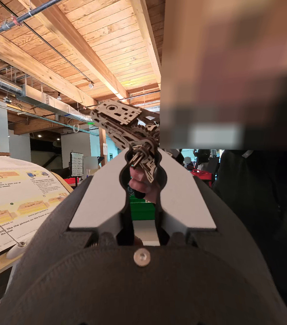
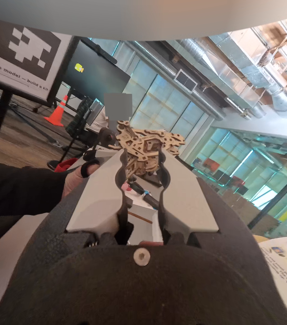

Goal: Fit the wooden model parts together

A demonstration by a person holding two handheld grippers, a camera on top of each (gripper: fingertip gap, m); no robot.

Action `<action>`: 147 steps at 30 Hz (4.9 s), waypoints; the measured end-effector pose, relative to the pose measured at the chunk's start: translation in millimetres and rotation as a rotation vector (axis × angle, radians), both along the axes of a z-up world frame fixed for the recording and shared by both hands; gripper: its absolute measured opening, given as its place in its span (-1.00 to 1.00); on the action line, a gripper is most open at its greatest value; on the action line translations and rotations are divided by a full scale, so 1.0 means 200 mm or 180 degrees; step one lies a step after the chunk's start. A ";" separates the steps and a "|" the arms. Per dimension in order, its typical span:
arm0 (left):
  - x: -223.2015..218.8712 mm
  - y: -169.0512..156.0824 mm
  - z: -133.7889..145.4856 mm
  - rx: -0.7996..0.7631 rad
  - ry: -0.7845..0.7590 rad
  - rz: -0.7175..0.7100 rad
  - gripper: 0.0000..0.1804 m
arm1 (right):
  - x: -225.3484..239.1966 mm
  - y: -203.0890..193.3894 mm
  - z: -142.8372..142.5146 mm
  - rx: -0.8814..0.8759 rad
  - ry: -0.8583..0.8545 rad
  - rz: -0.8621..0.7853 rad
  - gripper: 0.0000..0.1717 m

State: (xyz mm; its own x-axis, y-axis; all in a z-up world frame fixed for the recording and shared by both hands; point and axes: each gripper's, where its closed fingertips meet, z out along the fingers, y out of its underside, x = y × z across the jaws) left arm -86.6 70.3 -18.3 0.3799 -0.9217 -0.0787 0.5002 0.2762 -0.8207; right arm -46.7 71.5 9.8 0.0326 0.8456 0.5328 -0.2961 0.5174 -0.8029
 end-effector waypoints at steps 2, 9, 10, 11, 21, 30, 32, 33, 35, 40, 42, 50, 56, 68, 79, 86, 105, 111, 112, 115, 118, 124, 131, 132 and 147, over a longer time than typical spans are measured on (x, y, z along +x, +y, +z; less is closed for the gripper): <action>0.01 -0.02 0.00 0.0024 0.0023 -0.0067 -0.76 | -0.02 0.00 -0.01 -0.0009 -0.0096 -0.0011 -0.62; 0.03 -0.05 -0.01 0.0088 0.0178 -0.0152 -0.76 | -0.04 -0.08 -0.04 0.0210 -0.0201 0.0120 -0.68; 0.03 -0.05 -0.01 0.0091 0.0236 -0.0103 -0.76 | -0.04 -0.09 -0.05 0.0228 -0.0230 0.0135 -0.68; 0.02 -0.05 -0.02 0.0097 0.0299 -0.0039 -0.76 | -0.04 -0.09 -0.05 0.0240 -0.0259 0.0165 -0.68; 0.02 0.00 -0.04 0.0182 0.1421 0.1191 -0.76 | -0.03 -0.10 -0.09 0.0179 -0.0441 0.0164 -0.77; 0.00 0.04 -0.01 0.0544 0.2294 0.2558 -0.76 | -0.02 0.00 -0.13 -0.0308 -0.0553 0.0098 -0.85; 0.00 0.03 0.01 0.0644 0.2387 0.2734 -0.76 | -0.02 0.01 -0.14 -0.0379 -0.0573 0.0115 -0.81; 0.00 0.04 0.01 0.0672 0.2448 0.2828 -0.76 | -0.02 0.01 -0.14 -0.0395 -0.0568 0.0092 -0.78; 0.01 0.05 -0.01 0.0688 0.2629 0.2928 -0.76 | -0.03 0.01 -0.14 -0.0348 -0.0577 0.0040 -0.71; 0.00 0.06 0.00 0.0729 0.2562 0.3113 -0.76 | -0.04 0.02 -0.14 -0.0356 -0.0650 -0.0081 -0.51; 0.01 0.06 -0.01 0.0741 0.2600 0.3128 -0.76 | -0.06 0.03 -0.14 -0.0430 -0.0682 -0.0116 -0.49; 0.01 0.11 0.01 0.0722 0.2595 0.3614 -0.76 | -0.10 0.10 -0.12 -0.0626 -0.0649 -0.0584 -0.64; 0.02 0.14 0.02 0.0742 0.2607 0.3910 -0.77 | -0.08 0.14 -0.12 -0.0585 -0.0617 -0.0798 -0.65; 0.01 0.17 0.04 0.0612 0.2188 0.3891 -0.76 | -0.08 0.15 -0.08 -0.0554 -0.0580 -0.0922 -0.63; 0.08 0.15 0.06 0.0707 0.2087 0.3654 -0.78 | 0.02 0.17 -0.02 -0.1195 -0.0616 -0.0185 -0.47; 0.19 0.13 0.04 0.0767 0.2170 0.3196 -0.78 | 0.03 0.20 0.04 -0.1638 -0.0610 0.0423 -0.40; 0.18 0.13 -0.04 0.0558 0.1953 0.2751 -0.73 | 0.01 0.25 -0.02 -0.2079 -0.0592 0.0499 -0.60; 0.17 0.11 -0.03 0.0433 0.1743 0.2581 -0.71 | -0.01 0.24 -0.01 -0.2081 -0.0544 0.0404 -0.61; 0.17 0.11 -0.03 0.0424 0.1742 0.2566 -0.72 | -0.01 0.23 -0.01 -0.2067 -0.0528 0.0371 -0.61; 0.17 0.11 -0.04 0.0437 0.1771 0.2575 -0.73 | -0.01 0.23 -0.01 -0.2036 -0.0504 0.0323 -0.61; 0.18 0.08 -0.07 0.0402 0.1846 0.2379 -0.56 | -0.02 0.23 -0.01 -0.2069 -0.0467 0.0341 -0.61; 0.08 0.01 0.02 0.0207 0.1409 0.2243 -0.45 | -0.01 0.23 -0.02 -0.1992 -0.0434 0.0300 -0.61; 0.11 0.15 0.03 -0.0399 0.1730 0.2568 -0.78 | -0.03 0.23 -0.04 -0.1548 -0.0420 -0.0167 -0.61; 0.12 0.15 0.04 -0.0403 0.1707 0.2573 -0.83 | -0.03 0.23 -0.04 -0.1524 -0.0399 -0.0199 -0.60; 0.13 0.17 0.03 -0.0320 0.1963 0.2997 -0.92 | -0.03 0.22 -0.02 -0.1286 -0.0239 -0.0579 -0.61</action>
State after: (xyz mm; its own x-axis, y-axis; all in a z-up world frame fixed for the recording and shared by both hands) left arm -60.7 105.0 -11.4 0.8485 -0.3016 -0.4347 -0.3704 0.2482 -0.8951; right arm -53.0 116.5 5.6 0.1740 0.9704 0.1675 -0.1626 0.1960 -0.9670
